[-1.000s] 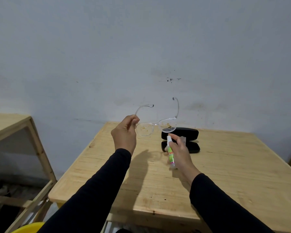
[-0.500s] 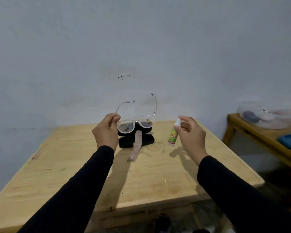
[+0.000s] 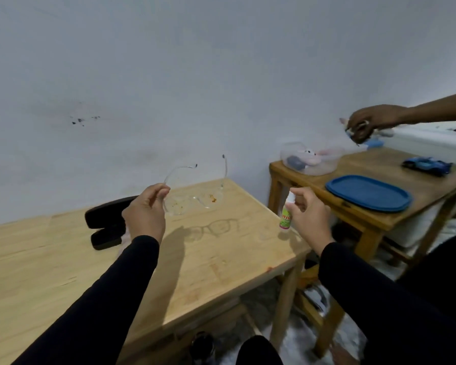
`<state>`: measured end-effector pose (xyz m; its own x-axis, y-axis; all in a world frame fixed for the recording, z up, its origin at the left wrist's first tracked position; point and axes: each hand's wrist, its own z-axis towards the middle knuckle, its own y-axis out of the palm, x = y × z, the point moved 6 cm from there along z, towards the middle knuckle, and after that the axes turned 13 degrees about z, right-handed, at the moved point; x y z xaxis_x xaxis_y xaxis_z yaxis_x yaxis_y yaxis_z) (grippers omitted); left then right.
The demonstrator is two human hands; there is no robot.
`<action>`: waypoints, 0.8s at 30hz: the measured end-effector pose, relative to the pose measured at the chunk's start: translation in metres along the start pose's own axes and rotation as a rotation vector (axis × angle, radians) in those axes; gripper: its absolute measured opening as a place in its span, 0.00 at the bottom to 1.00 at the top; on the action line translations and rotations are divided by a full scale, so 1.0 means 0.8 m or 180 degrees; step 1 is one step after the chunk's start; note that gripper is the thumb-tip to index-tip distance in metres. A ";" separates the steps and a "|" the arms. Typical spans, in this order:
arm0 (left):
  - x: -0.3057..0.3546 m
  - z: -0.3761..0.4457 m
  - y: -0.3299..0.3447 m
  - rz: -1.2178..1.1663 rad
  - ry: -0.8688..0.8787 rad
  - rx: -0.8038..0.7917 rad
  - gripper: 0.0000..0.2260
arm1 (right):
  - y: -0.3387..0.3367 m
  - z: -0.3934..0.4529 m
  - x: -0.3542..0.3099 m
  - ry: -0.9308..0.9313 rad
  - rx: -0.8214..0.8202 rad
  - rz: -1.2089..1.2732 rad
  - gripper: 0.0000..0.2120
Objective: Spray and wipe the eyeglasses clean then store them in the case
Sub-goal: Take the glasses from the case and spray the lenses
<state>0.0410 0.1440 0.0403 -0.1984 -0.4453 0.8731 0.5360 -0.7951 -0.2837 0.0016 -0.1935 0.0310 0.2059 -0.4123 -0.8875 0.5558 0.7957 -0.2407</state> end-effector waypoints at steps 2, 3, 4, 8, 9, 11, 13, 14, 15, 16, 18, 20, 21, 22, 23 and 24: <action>0.005 -0.006 0.011 0.0061 -0.0034 -0.0056 0.06 | -0.002 -0.004 0.012 0.0093 -0.0061 -0.0003 0.14; 0.007 -0.008 0.015 0.0082 -0.0050 -0.0079 0.06 | -0.002 -0.006 0.016 0.0120 -0.0085 -0.0015 0.13; 0.011 -0.010 0.018 0.0097 -0.0041 -0.0076 0.07 | -0.001 -0.007 0.020 0.0148 -0.0120 -0.0042 0.13; 0.019 -0.015 0.022 0.0209 -0.0029 -0.0073 0.07 | 0.006 -0.009 0.029 0.0233 -0.0354 -0.0188 0.13; 0.018 -0.014 0.024 0.0184 -0.0025 -0.0098 0.07 | 0.009 -0.009 0.031 0.0235 -0.0426 -0.0218 0.13; 0.017 -0.011 0.024 0.0136 0.0063 -0.0115 0.07 | 0.013 -0.009 0.034 0.0204 -0.0529 -0.0246 0.14; 0.014 -0.007 0.023 0.0163 0.0111 -0.0125 0.06 | 0.015 -0.008 0.034 0.0138 -0.0583 -0.0263 0.16; 0.010 -0.006 0.022 0.0184 0.0094 -0.0122 0.06 | 0.016 -0.007 0.035 0.0122 -0.0610 -0.0273 0.16; 0.005 -0.004 0.022 0.0189 0.0067 -0.0114 0.05 | 0.017 -0.006 0.035 0.0125 -0.0640 -0.0277 0.17; 0.002 -0.003 0.021 0.0179 0.0035 -0.0107 0.05 | 0.017 -0.005 0.037 0.0152 -0.0684 -0.0282 0.19; 0.000 -0.002 0.017 0.0168 0.0021 -0.0098 0.05 | 0.018 -0.004 0.038 0.0201 -0.0810 -0.0332 0.22; 0.002 -0.001 0.013 0.0164 0.0042 -0.0082 0.06 | 0.021 -0.003 0.034 0.0167 -0.0981 -0.0530 0.24; 0.004 -0.001 0.011 0.0136 0.0051 -0.0070 0.06 | 0.023 -0.003 0.031 0.0115 -0.1066 -0.0688 0.26; 0.004 -0.001 0.008 0.0130 0.0041 -0.0059 0.06 | 0.024 -0.002 0.028 0.0065 -0.1142 -0.0880 0.26; 0.004 0.000 0.006 0.0130 0.0018 -0.0053 0.05 | 0.025 -0.001 0.024 0.0010 -0.1194 -0.1095 0.27; 0.004 0.001 0.003 0.0130 -0.0014 -0.0059 0.04 | 0.026 0.001 0.020 -0.0055 -0.1226 -0.1315 0.26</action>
<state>0.0423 0.1405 0.0426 -0.1731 -0.4758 0.8623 0.5283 -0.7838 -0.3264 0.0171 -0.1836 0.0120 0.0485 -0.7284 -0.6834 0.2595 0.6699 -0.6956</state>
